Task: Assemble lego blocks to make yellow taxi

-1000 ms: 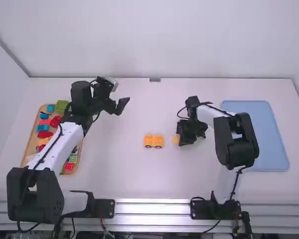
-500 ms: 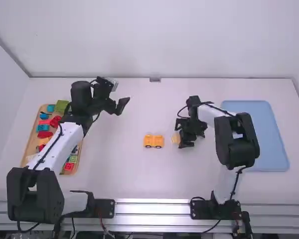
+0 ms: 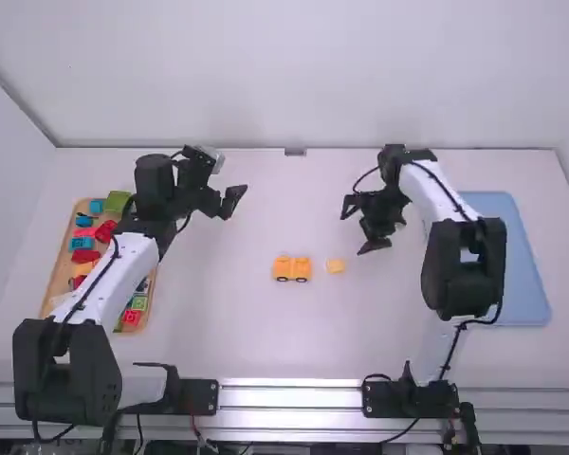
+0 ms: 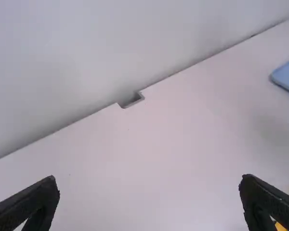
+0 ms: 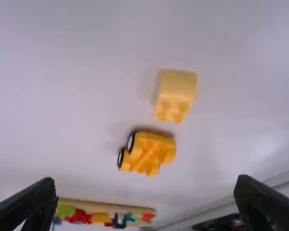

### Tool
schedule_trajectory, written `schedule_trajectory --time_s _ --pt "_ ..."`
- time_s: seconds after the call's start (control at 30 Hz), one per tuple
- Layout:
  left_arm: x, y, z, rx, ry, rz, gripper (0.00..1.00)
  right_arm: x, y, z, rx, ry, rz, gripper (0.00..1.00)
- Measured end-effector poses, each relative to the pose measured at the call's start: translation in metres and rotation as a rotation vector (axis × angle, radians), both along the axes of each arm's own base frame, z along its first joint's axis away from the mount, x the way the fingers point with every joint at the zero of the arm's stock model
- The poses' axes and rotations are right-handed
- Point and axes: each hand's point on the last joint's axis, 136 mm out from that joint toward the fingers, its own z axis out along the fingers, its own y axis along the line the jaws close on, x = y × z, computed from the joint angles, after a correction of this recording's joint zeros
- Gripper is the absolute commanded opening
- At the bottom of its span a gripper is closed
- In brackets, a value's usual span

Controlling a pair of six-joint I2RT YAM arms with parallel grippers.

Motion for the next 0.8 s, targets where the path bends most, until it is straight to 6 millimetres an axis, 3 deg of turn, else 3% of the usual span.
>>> schedule_trajectory --time_s 0.17,0.3,0.6,0.67,0.8 --pt "-0.001 0.000 -0.002 0.000 0.012 0.001 0.99 0.028 -0.004 0.051 -0.028 -0.193 0.156 0.98" --pt "0.001 0.008 -0.007 0.022 0.024 0.044 0.99 0.053 -0.021 0.072 -0.143 -0.341 0.234 0.98" --pt "0.009 0.034 -0.014 0.093 0.035 0.186 0.99 0.111 -0.077 0.083 -0.527 -0.575 0.335 0.98" --pt "0.010 0.036 -0.014 0.100 0.035 0.200 0.99 0.118 -0.078 0.085 -0.543 -0.610 0.369 0.98" --pt "0.011 0.039 -0.015 0.107 0.034 0.213 0.99 0.123 -0.061 0.088 -0.471 -0.698 0.578 0.98"
